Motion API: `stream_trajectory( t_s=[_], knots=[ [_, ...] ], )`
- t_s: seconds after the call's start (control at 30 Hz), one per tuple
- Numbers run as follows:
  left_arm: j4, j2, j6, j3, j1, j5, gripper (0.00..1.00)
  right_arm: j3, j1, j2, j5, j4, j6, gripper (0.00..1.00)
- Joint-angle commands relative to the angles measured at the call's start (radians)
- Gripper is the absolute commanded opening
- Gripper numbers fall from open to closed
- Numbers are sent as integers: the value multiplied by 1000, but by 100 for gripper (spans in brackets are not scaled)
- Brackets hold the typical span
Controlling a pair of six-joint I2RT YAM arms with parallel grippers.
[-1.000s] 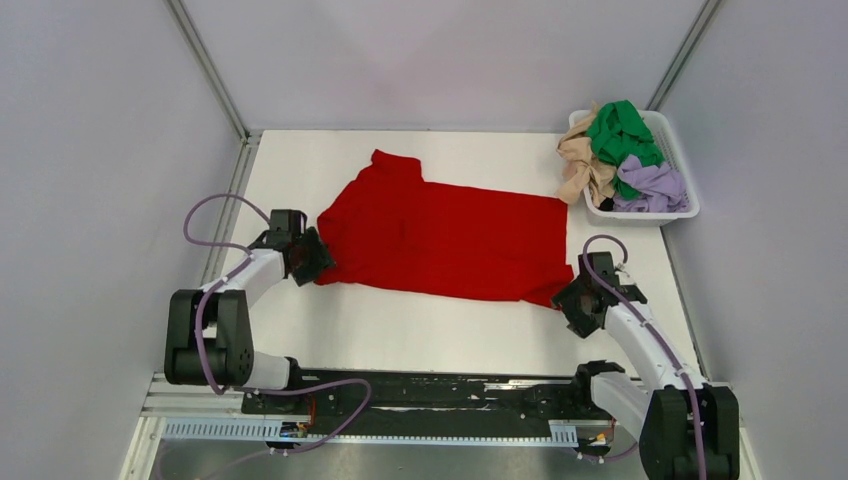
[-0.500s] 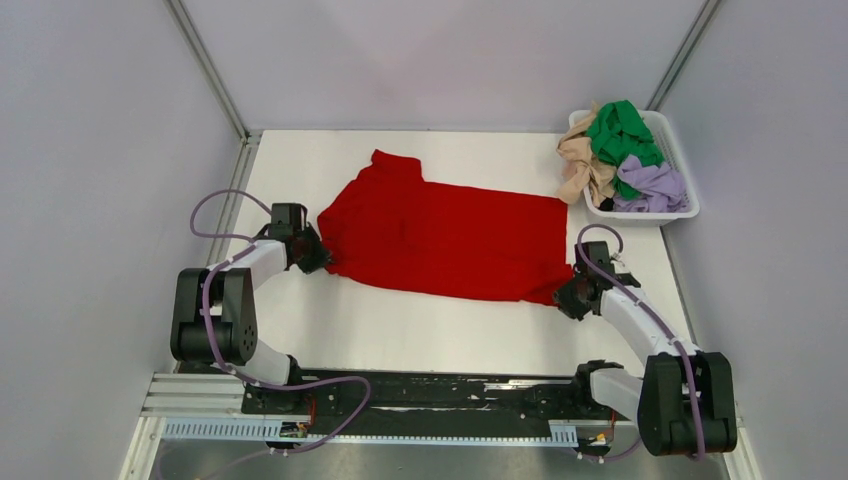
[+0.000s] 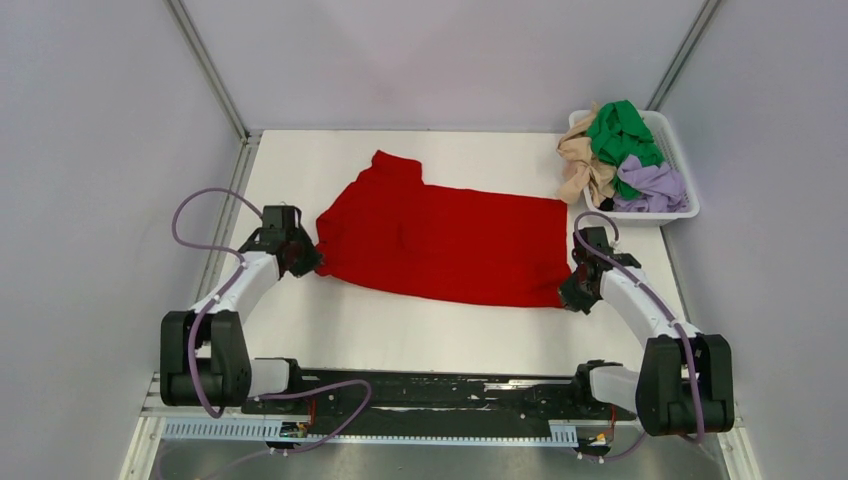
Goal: Fold and stack the t-shirts
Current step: Fold the flattened tshirt in 1/3 of the way
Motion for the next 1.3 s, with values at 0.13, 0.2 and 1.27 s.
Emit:
stream_trajectory(
  t_s=[0.13,0.2,1.27],
  knots=[
    [-148,-131,6,-26,2,-117,0,123,-4,19,121,-224,-37,0],
    [-184,-154,-9,-37,2,-107,0,141,-4,42,130,-271,-37,0],
    [-637,-495,-268,-199,-153,-46,20,187,16,186,157,-511,60,4]
  ],
)
